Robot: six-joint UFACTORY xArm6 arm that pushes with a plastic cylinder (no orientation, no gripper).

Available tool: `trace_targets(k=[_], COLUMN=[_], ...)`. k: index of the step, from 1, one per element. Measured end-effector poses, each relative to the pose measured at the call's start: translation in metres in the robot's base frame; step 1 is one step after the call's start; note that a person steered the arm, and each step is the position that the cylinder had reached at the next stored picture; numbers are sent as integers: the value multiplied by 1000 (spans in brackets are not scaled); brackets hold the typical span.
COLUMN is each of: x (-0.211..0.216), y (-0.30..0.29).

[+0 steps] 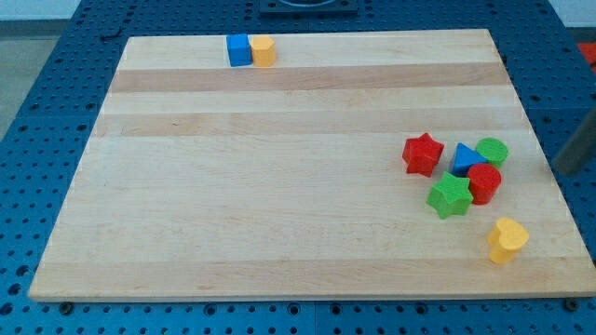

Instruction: Push the red star to yellow hexagon

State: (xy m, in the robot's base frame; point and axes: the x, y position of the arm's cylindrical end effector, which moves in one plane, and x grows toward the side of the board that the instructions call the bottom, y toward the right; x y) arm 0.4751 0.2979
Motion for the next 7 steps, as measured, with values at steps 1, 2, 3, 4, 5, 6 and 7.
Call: trace_targets(k=[1, 2, 3, 4, 5, 6, 7], x=[0, -1, -8, -19, -24, -1, 7], y=[-69, -138, -204, -262, -288, -284, -257])
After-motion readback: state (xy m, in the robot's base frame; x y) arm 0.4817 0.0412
